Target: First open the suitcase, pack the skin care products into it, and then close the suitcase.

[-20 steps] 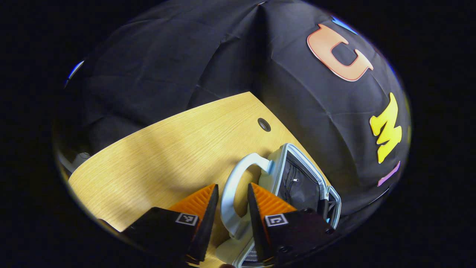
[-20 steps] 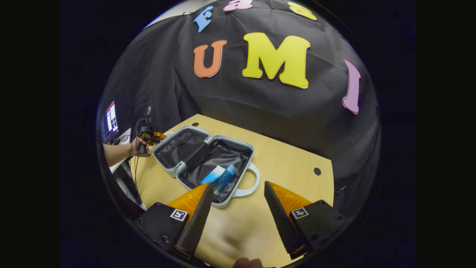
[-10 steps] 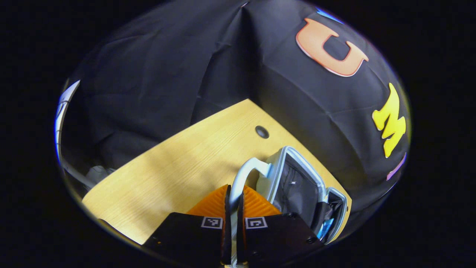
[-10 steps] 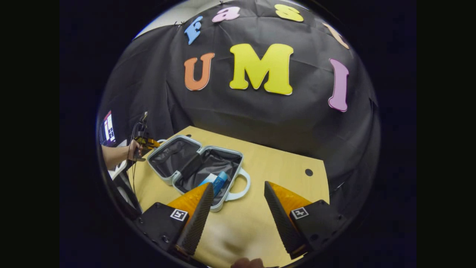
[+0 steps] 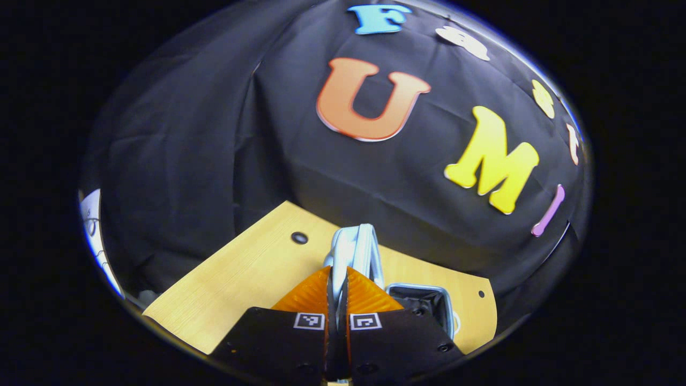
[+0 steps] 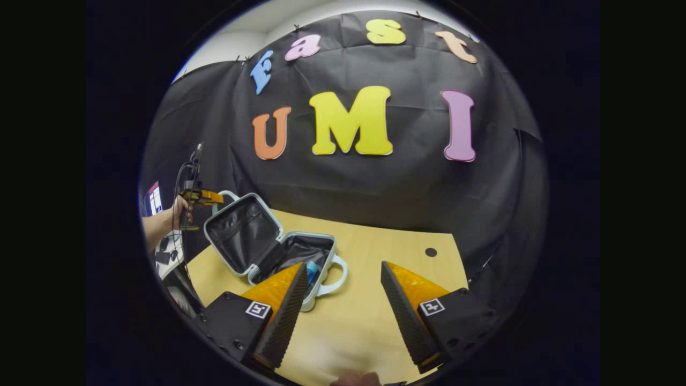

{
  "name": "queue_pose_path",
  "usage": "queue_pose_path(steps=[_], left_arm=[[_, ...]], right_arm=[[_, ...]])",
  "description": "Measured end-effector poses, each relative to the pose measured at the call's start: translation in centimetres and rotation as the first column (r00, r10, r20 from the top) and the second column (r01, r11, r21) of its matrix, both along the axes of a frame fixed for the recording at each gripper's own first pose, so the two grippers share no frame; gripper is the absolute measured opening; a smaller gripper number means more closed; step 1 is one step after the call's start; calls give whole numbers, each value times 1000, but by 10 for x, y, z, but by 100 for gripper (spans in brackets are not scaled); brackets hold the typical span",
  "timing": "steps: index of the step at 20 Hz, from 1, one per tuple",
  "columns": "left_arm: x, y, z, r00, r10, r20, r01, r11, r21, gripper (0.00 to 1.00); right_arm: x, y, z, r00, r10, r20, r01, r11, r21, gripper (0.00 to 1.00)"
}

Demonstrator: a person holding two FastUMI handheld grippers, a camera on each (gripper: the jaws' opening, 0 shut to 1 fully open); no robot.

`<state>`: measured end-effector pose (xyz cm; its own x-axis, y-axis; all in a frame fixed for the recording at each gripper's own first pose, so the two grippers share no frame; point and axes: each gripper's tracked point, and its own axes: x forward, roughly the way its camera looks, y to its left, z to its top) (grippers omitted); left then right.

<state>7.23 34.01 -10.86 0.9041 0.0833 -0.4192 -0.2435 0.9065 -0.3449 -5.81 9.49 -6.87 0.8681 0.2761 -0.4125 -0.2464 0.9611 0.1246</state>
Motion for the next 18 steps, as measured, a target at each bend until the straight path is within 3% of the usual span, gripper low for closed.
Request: queue_pose_path(steps=[8,13,18], left_arm=[[-1,-166,40,988,-98,121,78,984,160,3],[16,-270,6,972,-200,122,175,967,185,3],[39,-338,-51,953,-294,68,271,933,236,3]], right_arm=[[-19,-66,7,993,-111,36,111,994,-8,82],[-32,-110,-2,982,-189,9,189,981,-43,82],[-45,-145,-15,967,-254,-29,250,963,-106,82]])
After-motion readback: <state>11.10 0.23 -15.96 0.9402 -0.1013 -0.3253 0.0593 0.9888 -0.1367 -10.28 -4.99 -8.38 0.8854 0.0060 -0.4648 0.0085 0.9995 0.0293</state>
